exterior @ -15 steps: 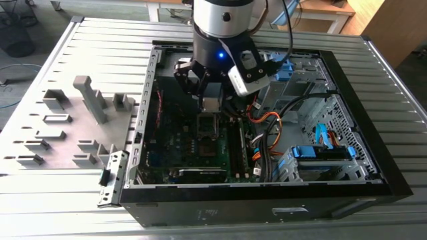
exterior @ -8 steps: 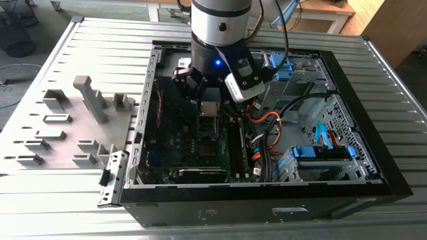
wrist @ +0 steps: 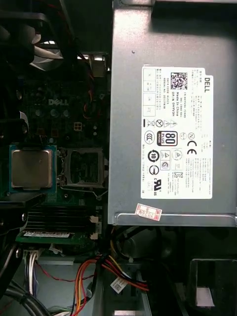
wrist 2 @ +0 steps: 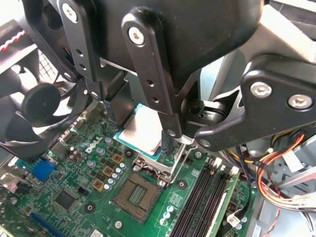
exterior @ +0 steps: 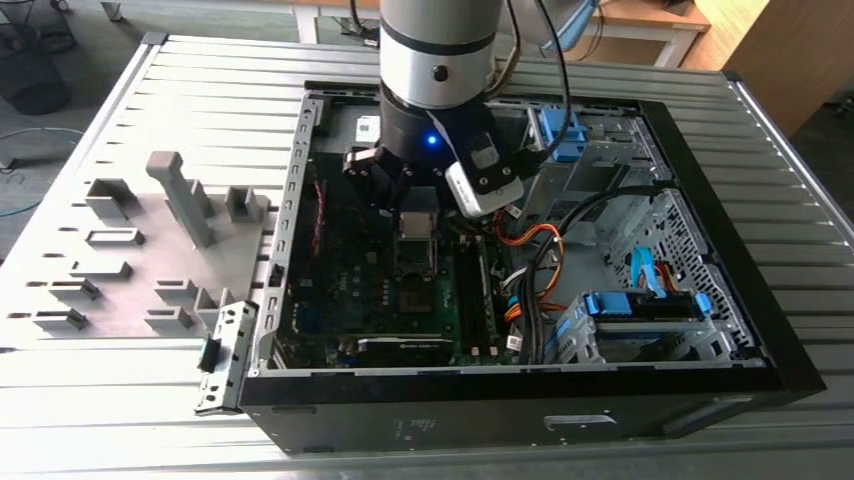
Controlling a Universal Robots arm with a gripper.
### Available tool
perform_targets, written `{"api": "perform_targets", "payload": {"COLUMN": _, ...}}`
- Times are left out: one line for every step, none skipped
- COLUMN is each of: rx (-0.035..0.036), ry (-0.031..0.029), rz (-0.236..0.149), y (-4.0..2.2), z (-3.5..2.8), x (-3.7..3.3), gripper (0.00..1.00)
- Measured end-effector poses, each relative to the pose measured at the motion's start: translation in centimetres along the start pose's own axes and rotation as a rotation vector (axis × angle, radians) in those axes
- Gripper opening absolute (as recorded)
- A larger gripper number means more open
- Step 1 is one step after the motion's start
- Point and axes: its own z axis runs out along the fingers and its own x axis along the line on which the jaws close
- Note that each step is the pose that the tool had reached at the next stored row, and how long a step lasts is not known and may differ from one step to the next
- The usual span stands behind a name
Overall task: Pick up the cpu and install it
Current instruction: 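Place the cpu into insertion slot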
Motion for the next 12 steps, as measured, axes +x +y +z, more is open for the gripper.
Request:
{"api": "perform_targets", "payload": {"rx": -0.0001, "ry": 0.0, "rz": 0.0, "y": -0.02, "z": 0.17, "x": 0.01, "gripper": 0.47}}
{"api": "perform_targets", "payload": {"rx": -0.0001, "ry": 0.0, "rz": 0.0, "y": -0.04, "z": 0.34, "x": 0.01, "gripper": 0.47}}
{"api": "perform_targets", "payload": {"rx": 0.0, "ry": 0.0, "rz": 0.0, "y": -0.06, "z": 0.5, "x": 0.02, "gripper": 0.47}}
{"api": "perform_targets", "payload": {"rx": 0.0, "ry": 0.0, "rz": 0.0, "y": -0.09, "z": 0.66, "x": 0.02, "gripper": 0.47}}
{"api": "perform_targets", "payload": {"rx": 0.0, "ry": -0.0001, "rz": 0.001, "y": -0.12, "z": 0.83, "x": 0.03, "gripper": 0.47}}
{"api": "perform_targets", "payload": {"rx": 0.0, "ry": -0.0001, "rz": 0.001, "y": -0.14, "z": 1.0, "x": 0.03, "gripper": 0.47}}
{"api": "perform_targets", "payload": {"rx": 0.0, "ry": -0.0001, "rz": 0.001, "y": -0.16, "z": 1.17, "x": 0.03, "gripper": 0.47}}
{"api": "perform_targets", "payload": {"rx": 0.0, "ry": -0.0001, "rz": 0.001, "y": -0.17, "z": 1.32, "x": 0.03, "gripper": 0.47}}
{"api": "perform_targets", "payload": {"rx": -0.0001, "ry": -0.0001, "rz": 0.002, "y": -0.19, "z": 1.45, "x": 0.03, "gripper": 0.47}}
{"api": "perform_targets", "payload": {"rx": 0.0, "ry": -0.0001, "rz": 0.002, "y": -0.19, "z": 1.57, "x": 0.03, "gripper": 0.47}}
{"api": "perform_targets", "payload": {"rx": -0.0001, "ry": -0.0001, "rz": 0.002, "y": -0.2, "z": 1.71, "x": 0.03, "gripper": 0.47}}
{"api": "perform_targets", "payload": {"rx": -0.0001, "ry": -0.0002, "rz": 0.003, "y": -0.2, "z": 1.84, "x": 0.03, "gripper": 0.47}}
